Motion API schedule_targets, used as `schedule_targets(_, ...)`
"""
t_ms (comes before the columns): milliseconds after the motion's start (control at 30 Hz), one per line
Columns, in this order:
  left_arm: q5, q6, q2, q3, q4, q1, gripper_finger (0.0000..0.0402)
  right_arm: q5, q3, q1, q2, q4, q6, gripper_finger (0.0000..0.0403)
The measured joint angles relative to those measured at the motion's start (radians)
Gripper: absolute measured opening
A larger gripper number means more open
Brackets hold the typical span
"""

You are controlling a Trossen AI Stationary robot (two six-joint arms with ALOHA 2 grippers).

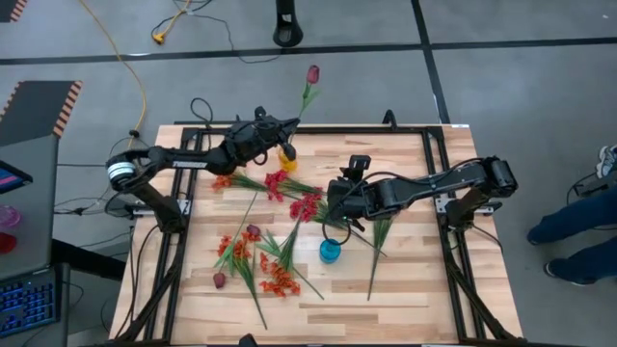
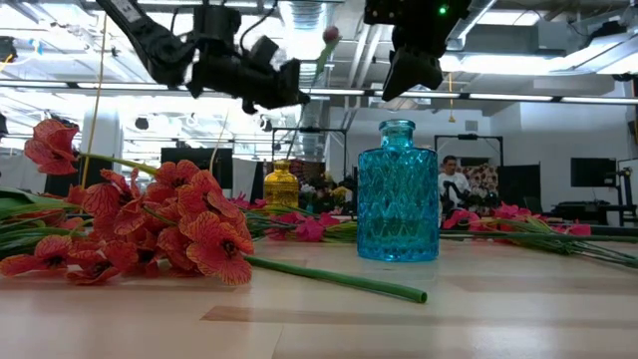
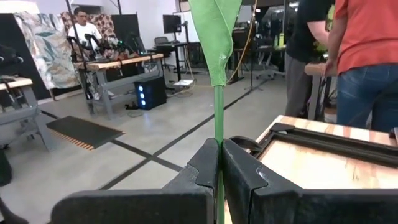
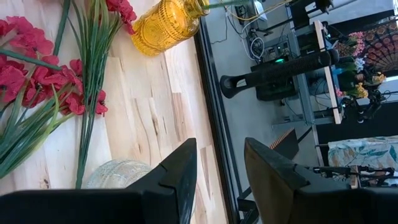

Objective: Sort flowers into vase by color
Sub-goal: Put the right dark red flower into the yellow vase

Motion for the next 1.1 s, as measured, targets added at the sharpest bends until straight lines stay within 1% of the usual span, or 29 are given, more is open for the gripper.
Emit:
schedule_targets(167,-0.002,-0.017,0.085,0.000,0.067,0.000,0.0000,0.000,0.000,0.001,0.000,0.002,0.000,0.0159)
schedule_targets(367,-0.033,-0.027,0.147,0.000,0.072,-0.004,0.0000,0.000,0.000,0.000,0.000,0.025,0.000,0.0159)
schedule_targets(467,-0.054,-0.020,0.148,0.000,0.067,-0.013,0.0000,0.000,0.000,0.000,0.000,0.027,0.000,0.0159)
schedule_targets(667,-0.059,-0.005,0.109,0.000,0.064,-0.021,0.0000,0.000,0.000,0.000,0.000,0.030,0.030,0.0159)
schedule_targets(1100,-0.060,-0.006,0.103,0.001,-0.061,-0.023,0.0000,0.000,0.000,0.000,0.000,0.050,0.036,0.0159)
